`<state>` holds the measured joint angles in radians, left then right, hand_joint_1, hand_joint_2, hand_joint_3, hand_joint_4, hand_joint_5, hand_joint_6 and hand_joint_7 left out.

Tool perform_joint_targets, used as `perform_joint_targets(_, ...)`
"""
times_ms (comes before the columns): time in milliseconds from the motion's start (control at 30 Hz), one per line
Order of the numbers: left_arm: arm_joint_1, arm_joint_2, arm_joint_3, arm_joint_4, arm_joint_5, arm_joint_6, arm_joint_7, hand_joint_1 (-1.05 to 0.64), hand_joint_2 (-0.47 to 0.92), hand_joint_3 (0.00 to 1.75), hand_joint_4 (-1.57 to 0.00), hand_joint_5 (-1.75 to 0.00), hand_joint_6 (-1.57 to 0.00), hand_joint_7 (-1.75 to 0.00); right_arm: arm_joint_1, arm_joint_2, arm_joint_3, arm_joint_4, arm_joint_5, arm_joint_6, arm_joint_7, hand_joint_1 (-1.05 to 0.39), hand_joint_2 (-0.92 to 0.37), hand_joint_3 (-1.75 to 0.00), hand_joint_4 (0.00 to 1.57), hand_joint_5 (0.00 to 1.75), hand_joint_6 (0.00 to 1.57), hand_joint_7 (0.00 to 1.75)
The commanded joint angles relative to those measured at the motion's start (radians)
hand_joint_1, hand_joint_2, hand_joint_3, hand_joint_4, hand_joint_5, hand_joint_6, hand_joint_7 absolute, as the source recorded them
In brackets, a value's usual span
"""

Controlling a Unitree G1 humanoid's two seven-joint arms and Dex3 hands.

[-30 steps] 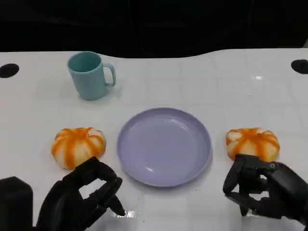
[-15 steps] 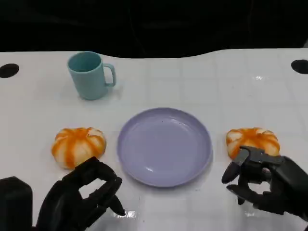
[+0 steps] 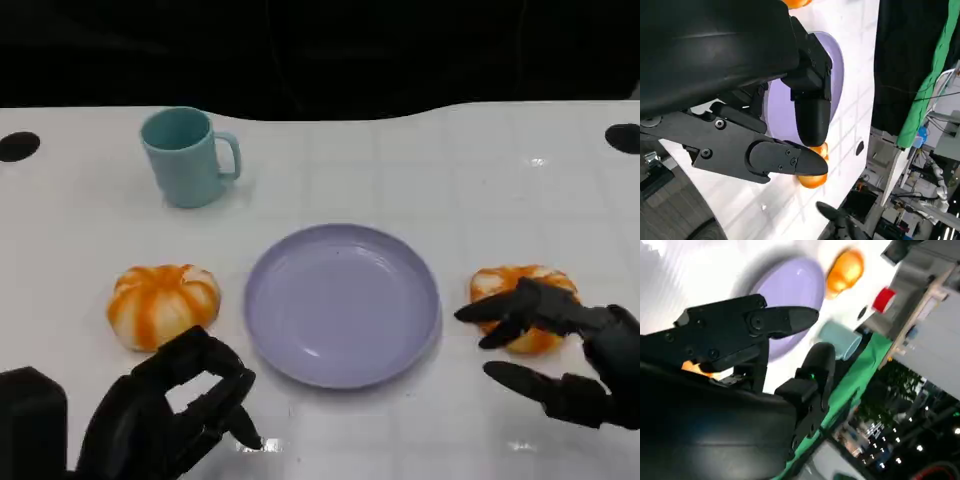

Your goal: Grasp the bread from the table and place it into the plate.

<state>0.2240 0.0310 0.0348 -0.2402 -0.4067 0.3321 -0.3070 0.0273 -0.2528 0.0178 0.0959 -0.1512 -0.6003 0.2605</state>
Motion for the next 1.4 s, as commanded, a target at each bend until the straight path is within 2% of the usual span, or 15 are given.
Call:
perform_joint_targets(33,0.002,0.011,0.008,0.001,-0.006,-0.011,-0.007,-0.54,0.92,0.2,-0.69,-1.75,-0.5,-1.67,-0.038,-0.037,-0.019,0.061,-0.08,-0.094,-0.078,-0.47,-0.92,-0.1,0.3,0.71,0.47,0.27)
perform_joint_targets(200,0.002,0.013,0.007,0.003,-0.002,-0.015,-0.009,-0.54,0.92,0.2,-0.69,-1.75,-0.5,-1.67,-0.049,-0.083,-0.02,0.065,-0.176,-0.096,-0.125,-0.45,-0.91,-0.04,0.16,0.55,0.41,0.13)
perform_joint_targets(433,0.002,0.009,0.01,0.002,-0.009,-0.008,-0.006,-0.54,0.92,0.19,-0.7,-1.75,-0.51,-1.67,-0.027,-0.123,-0.013,0.002,-0.271,-0.024,-0.147,-0.19,-0.81,0.0,0.01,0.42,0.3,0.02)
perform_joint_targets(533,0.003,0.01,0.008,-0.001,-0.005,-0.008,-0.003,-0.54,0.92,0.18,-0.7,-1.75,-0.52,-1.66,-0.018,-0.141,-0.007,-0.032,-0.338,0.015,-0.161,-0.15,-0.79,0.0,0.0,0.33,0.28,0.01)
perform_joint_targets(767,0.003,0.012,0.006,0.0,-0.002,-0.012,-0.006,-0.54,0.92,0.19,-0.7,-1.75,-0.52,-1.66,-0.016,-0.182,0.013,-0.081,-0.534,0.077,-0.242,-0.19,-0.77,0.0,0.0,0.27,0.26,0.0)
perform_joint_targets(1033,0.003,0.012,0.001,-0.005,0.004,-0.013,-0.005,-0.54,0.92,0.2,-0.69,-1.75,-0.52,-1.67,-0.043,-0.22,0.085,-0.126,-0.677,0.218,-0.207,-0.31,-0.8,-0.01,0.03,0.3,0.3,0.01)
perform_joint_targets(1167,0.001,0.006,0.003,-0.001,-0.002,-0.015,-0.006,-0.54,0.92,0.2,-0.69,-1.75,-0.52,-1.67,-0.07,-0.23,0.123,-0.097,-0.694,0.258,-0.205,-0.31,-0.8,-0.01,0.07,0.33,0.32,0.02)
perform_joint_targets(1400,-0.007,0.007,0.003,0.009,0.001,-0.022,-0.009,-0.55,0.92,0.19,-0.69,-1.75,-0.52,-1.68,-0.162,-0.234,0.198,0.046,-0.74,0.276,-0.277,-0.35,-0.83,-0.01,0.19,0.29,0.38,0.01)
